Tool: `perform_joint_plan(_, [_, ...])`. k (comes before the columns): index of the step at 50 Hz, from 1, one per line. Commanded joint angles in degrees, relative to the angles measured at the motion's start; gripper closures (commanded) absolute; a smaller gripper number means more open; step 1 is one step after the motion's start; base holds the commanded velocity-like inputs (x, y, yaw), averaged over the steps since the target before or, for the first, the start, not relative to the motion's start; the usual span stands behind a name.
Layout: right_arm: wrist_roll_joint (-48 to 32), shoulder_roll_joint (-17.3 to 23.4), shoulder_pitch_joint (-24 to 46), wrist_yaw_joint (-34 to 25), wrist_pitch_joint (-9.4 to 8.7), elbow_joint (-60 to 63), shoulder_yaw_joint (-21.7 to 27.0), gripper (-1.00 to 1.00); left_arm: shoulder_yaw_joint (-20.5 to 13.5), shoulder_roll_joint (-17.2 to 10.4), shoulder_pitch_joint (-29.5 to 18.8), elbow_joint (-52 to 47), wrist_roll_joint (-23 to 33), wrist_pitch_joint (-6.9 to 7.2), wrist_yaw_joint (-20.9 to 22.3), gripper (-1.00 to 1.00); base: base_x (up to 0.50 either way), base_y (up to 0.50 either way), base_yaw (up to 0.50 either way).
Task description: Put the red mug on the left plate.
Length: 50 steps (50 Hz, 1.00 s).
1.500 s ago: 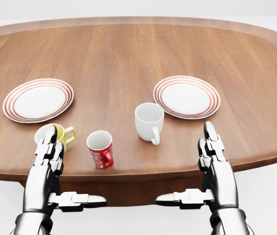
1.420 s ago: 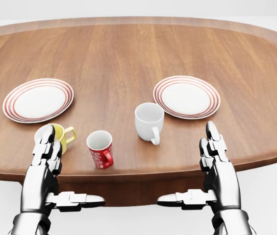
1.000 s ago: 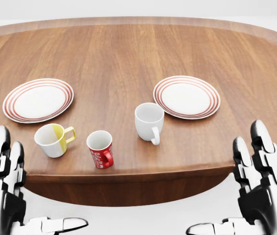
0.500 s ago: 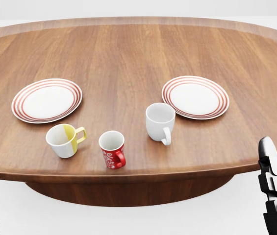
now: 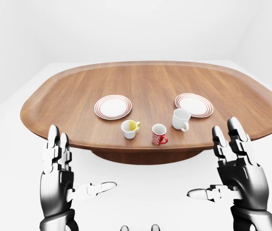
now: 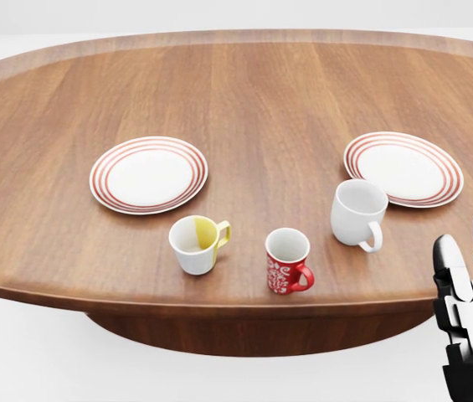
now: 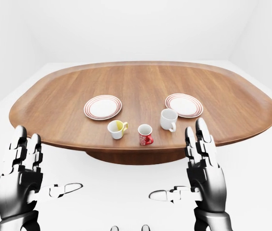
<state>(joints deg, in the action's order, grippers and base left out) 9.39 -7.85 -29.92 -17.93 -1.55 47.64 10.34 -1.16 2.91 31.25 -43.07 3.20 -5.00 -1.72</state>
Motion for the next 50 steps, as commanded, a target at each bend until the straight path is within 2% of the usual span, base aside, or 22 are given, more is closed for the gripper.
perform_joint_plan(1, [-0.26,0.70,-0.09,0.45,0.15,-0.22,-0.96,-1.00,0.11,-0.02,-0.34,0.15,0.02,0.00,0.28,-1.00,0.05,0.50,0.00])
perform_joint_plan(18, [0.51,1.26,-0.51,0.47,0.15,-0.05,-1.57,-1.00,0.24,-0.16,-0.18,0.02,-0.28,0.00,0.42,-1.00,0.06,0.50,0.00])
perform_joint_plan(27, [0.72,1.63,-0.25,0.04,0.94,-1.37,-1.95,-1.00,-0.04,-0.18,-0.36,-0.11,-1.46,0.00,1.21,-1.00,0.09,0.50,0.00])
perform_joint_plan(37, [2.66,1.40,-0.15,0.07,0.32,-0.88,-0.87,-1.00,0.12,-0.09,-0.30,-0.04,-1.23,0.00,1.23,-1.00,0.02,0.03,0.00])
perform_joint_plan(44, [0.31,1.58,0.00,0.51,-0.37,-0.75,-1.97,-1.00,0.26,-0.20,-0.23,-0.01,-1.24,0.00,1.04,-1.00,0.00,0.00,0.00])
perform_joint_plan(48, [0.64,1.81,0.57,0.91,-1.11,-1.17,-1.52,-1.00,0.20,-0.28,-0.46,0.07,-1.27,0.00,1.01,-1.00,0.10,0.44,0.00])
perform_joint_plan(50, [2.03,1.78,-0.14,-0.22,-0.63,-0.72,-1.68,-1.00,0.15,-0.27,-0.41,-0.04,-1.32,0.00,1.06,-1.00,0.21,0.50,0.00])
